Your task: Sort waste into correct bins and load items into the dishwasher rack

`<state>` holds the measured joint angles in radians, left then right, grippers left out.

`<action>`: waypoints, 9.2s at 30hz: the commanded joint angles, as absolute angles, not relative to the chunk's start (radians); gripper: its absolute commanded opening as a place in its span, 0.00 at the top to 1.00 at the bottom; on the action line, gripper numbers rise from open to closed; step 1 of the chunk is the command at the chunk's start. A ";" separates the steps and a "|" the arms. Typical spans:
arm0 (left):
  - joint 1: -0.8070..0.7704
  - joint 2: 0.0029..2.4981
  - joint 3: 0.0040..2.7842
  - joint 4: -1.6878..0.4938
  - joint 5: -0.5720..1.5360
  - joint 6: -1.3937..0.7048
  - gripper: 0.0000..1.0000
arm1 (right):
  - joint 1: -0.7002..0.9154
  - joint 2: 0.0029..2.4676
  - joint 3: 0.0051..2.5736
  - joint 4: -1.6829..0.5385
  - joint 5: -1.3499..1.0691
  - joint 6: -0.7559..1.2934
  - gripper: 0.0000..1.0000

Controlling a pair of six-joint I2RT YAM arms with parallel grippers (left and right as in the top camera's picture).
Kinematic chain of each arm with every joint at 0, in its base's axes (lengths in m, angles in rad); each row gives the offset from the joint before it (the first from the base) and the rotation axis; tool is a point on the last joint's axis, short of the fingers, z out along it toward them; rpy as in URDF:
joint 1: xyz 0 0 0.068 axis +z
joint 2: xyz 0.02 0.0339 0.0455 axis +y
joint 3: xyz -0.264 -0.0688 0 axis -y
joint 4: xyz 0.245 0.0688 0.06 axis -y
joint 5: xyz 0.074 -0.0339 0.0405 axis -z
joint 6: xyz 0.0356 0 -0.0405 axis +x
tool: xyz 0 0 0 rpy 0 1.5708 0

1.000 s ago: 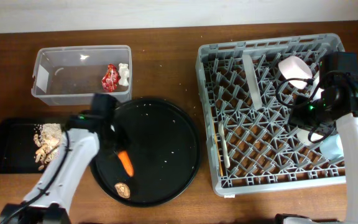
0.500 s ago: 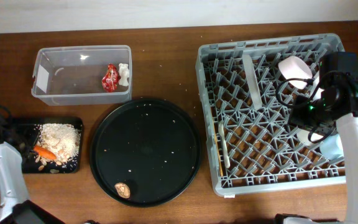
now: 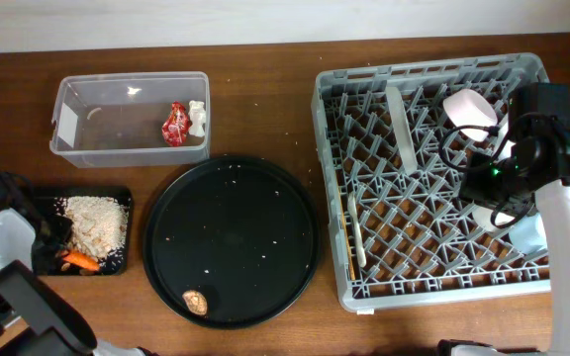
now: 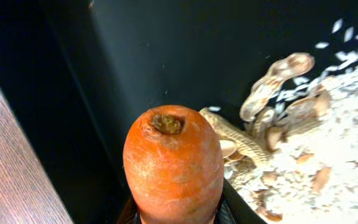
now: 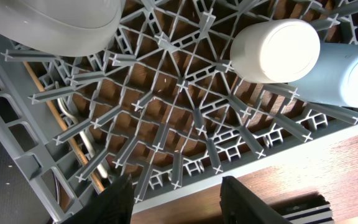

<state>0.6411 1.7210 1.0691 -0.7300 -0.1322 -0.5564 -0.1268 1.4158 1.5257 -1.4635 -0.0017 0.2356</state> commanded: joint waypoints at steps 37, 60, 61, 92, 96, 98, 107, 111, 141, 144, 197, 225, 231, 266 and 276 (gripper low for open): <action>-0.166 1.427 0.686 -0.978 0.170 -0.591 0.18 | -0.130 1.417 1.536 -1.486 -0.004 0.239 0.51; -0.165 1.426 0.657 -0.892 0.188 -0.606 0.73 | -0.131 1.417 1.536 -1.489 -0.004 0.239 0.51; -0.165 1.426 0.680 -0.899 0.187 -0.605 0.73 | -0.131 1.417 1.536 -1.489 -0.004 0.239 0.51; 0.604 1.624 1.103 -0.861 0.023 -0.517 0.32 | -0.131 1.417 1.536 -1.488 0.011 0.239 0.51; 0.454 1.515 1.171 -0.923 0.031 -0.453 0.31 | -0.130 1.419 1.536 -1.486 0.007 0.239 0.48; 0.297 1.486 1.171 -0.926 0.031 -0.399 0.28 | -0.130 1.423 1.536 -1.486 -0.037 0.239 0.43; -0.153 1.506 1.198 -1.227 0.139 -0.159 0.01 | 0.037 1.547 1.536 -1.493 -0.224 0.029 0.10; -0.069 1.468 1.233 -1.389 0.088 -0.159 0.05 | 0.043 1.497 1.536 -1.504 -0.194 0.042 0.09; -0.058 0.432 0.865 -1.037 0.022 -0.163 0.01 | 0.046 0.503 1.019 -1.171 -0.101 0.144 0.02; -0.058 0.432 0.865 -1.037 0.022 -0.163 0.01 | 0.045 0.492 1.013 -1.177 -0.071 0.128 0.02; -0.058 0.432 0.865 -1.041 0.022 -0.163 0.01 | -0.074 0.004 0.006 -0.071 -0.090 -0.108 0.02; -0.058 0.005 0.009 -0.083 -0.023 0.054 0.01 | -0.074 0.004 0.006 -0.071 -0.090 -0.108 0.02; -0.058 0.005 0.009 -0.083 -0.023 0.054 0.01 | -0.074 0.004 0.006 -0.071 -0.090 -0.108 0.02; -0.058 0.005 0.009 -0.083 -0.023 0.054 0.01 | -0.074 0.004 0.006 -0.071 -0.090 -0.108 0.02; -0.058 0.005 0.009 -0.083 -0.023 0.054 0.01 | -0.074 0.004 0.006 -0.071 -0.090 -0.108 0.02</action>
